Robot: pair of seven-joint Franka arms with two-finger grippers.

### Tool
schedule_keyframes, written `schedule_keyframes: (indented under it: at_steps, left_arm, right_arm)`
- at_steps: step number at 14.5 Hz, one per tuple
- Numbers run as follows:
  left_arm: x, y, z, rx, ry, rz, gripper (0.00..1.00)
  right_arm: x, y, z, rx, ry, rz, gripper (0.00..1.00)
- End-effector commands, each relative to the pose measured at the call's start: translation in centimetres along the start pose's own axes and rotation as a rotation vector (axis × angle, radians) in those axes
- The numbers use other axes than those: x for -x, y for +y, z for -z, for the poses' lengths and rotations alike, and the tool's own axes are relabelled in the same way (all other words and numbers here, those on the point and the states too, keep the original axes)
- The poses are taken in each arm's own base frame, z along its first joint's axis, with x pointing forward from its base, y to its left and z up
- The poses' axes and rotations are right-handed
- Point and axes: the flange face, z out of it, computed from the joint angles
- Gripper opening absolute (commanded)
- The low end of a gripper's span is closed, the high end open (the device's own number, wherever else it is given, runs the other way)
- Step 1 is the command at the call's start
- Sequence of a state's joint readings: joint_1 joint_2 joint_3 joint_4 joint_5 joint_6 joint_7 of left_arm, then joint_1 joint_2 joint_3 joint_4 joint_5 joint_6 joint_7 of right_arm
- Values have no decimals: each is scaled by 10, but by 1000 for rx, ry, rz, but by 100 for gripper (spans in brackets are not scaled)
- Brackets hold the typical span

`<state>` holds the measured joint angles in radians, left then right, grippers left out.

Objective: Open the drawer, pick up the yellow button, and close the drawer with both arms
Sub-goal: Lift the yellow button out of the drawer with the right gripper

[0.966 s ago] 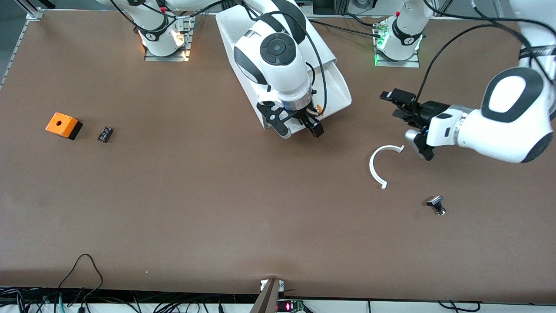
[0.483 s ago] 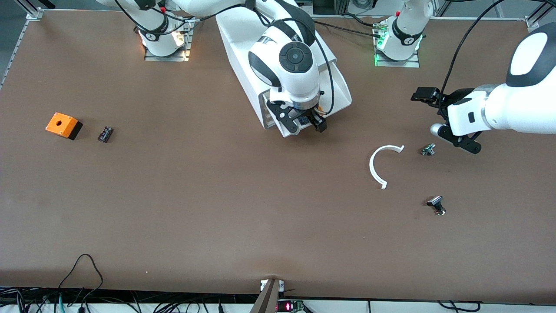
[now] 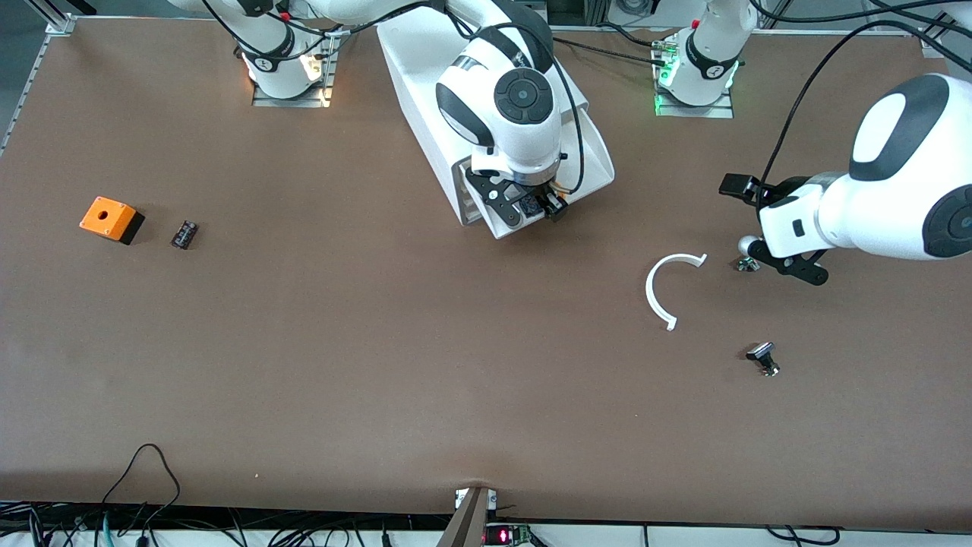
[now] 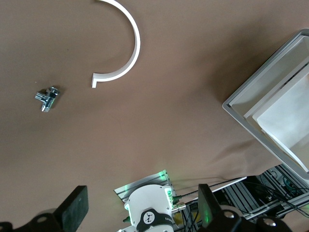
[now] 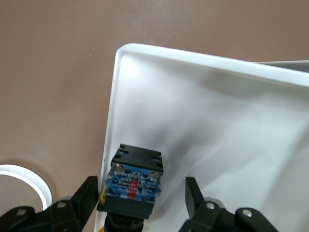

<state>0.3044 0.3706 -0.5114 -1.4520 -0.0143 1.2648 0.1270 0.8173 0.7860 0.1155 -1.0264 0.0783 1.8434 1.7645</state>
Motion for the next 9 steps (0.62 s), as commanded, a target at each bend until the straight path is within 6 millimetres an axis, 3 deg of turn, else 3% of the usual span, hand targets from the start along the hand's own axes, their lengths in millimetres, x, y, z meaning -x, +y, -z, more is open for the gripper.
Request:
schedule_keyframes:
  at_steps: [1, 6, 9]
  left_arm:
    - [-9, -6, -1, -10, -8, 2, 100]
    - [-32, -31, 5, -1, 45, 15, 100]
    - [-31, -33, 9, -35, 47, 28, 100]
  right_arm:
    - [6, 4, 20, -4, -11, 6, 83]
    - [22, 8, 28, -14, -10, 23, 82]
    - [33, 10, 27, -20, -6, 47, 73]
